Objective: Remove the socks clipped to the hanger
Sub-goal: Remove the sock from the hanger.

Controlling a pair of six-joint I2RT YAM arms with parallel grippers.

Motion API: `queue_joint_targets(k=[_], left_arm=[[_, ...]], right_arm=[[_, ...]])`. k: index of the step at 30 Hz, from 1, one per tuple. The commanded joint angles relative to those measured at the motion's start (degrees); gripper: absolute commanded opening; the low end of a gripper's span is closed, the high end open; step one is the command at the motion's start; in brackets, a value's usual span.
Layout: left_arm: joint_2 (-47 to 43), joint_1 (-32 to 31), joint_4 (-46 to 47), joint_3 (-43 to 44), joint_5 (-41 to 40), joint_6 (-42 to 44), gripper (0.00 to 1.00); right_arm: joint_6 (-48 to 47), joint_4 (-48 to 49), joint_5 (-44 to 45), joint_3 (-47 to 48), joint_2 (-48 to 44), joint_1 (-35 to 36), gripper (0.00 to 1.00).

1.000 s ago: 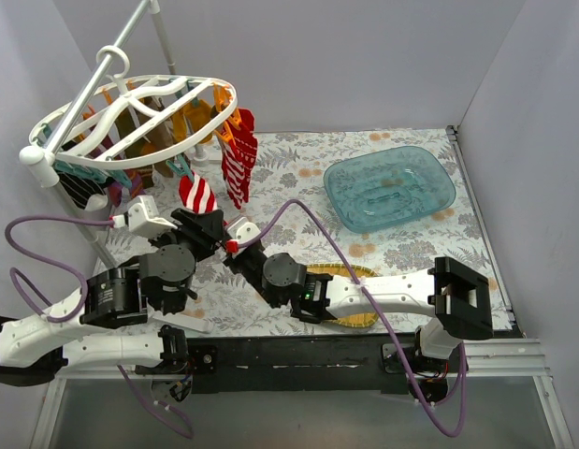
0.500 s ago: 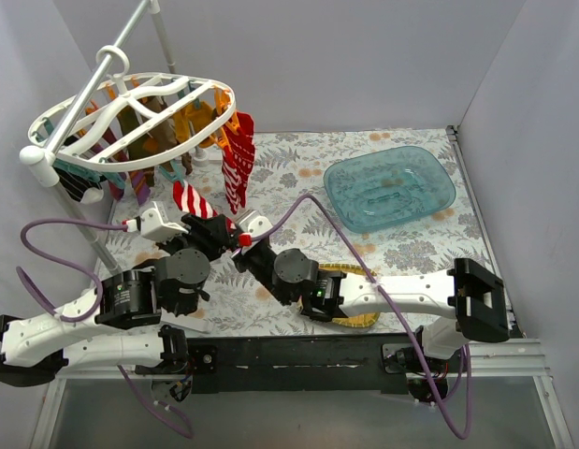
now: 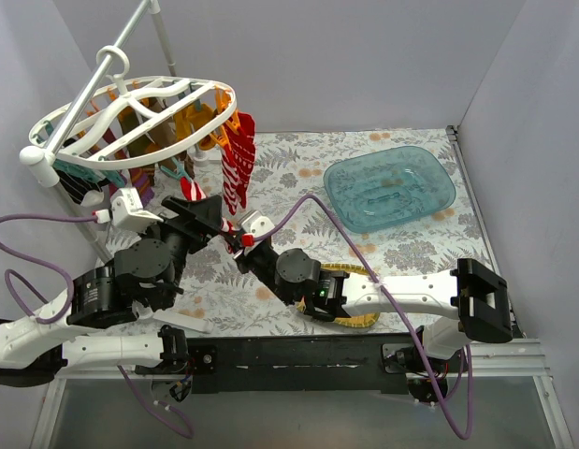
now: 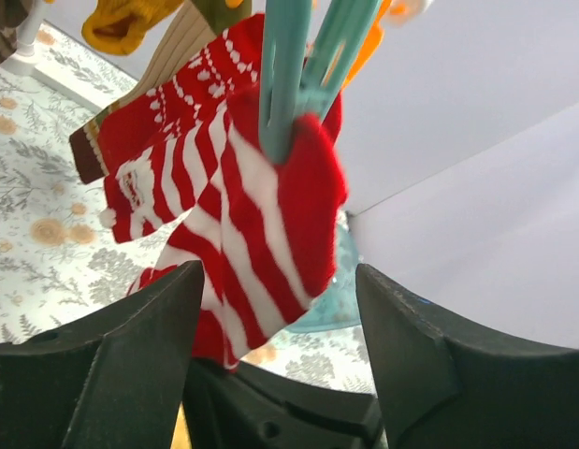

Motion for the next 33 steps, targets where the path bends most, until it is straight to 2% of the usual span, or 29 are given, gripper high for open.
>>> queue_joint_targets(k=[1,10,15,25,31,33], left_arm=[[0.9,-0.2,1.1,3.0,-4.6,1.2,0.67],[0.1,-0.2,12.7,3.8,-11.3,12.8,0.77],[0.3,-0.2,17.6,3.2,-14.2,18.5,0.78],[2.2,-0.2,25.4,2.7,-15.3,24.4,0.74],[3.6,-0.2,25.5,1.8,-16.7,24.6,0.72],[3.7,-0.2,25.4,1.6,-17.1,24.6,0.72]], right_arm=[[0.0,3.4,1.7,0.5,0.6,-0.1,0.01],[-0.5,4.2,2.9,1.1,2.0,-0.2,0.01],[-1.5,4.4,4.4,1.8,2.8,-0.1,0.01],[-6.1,4.5,7.8,4.7,4.8,1.7,0.01],[-10.2,5.5,11.5,6.8,6.6,3.6,0.01],[-14.0,6.4,13.8,8.4,8.2,4.6,0.01]])
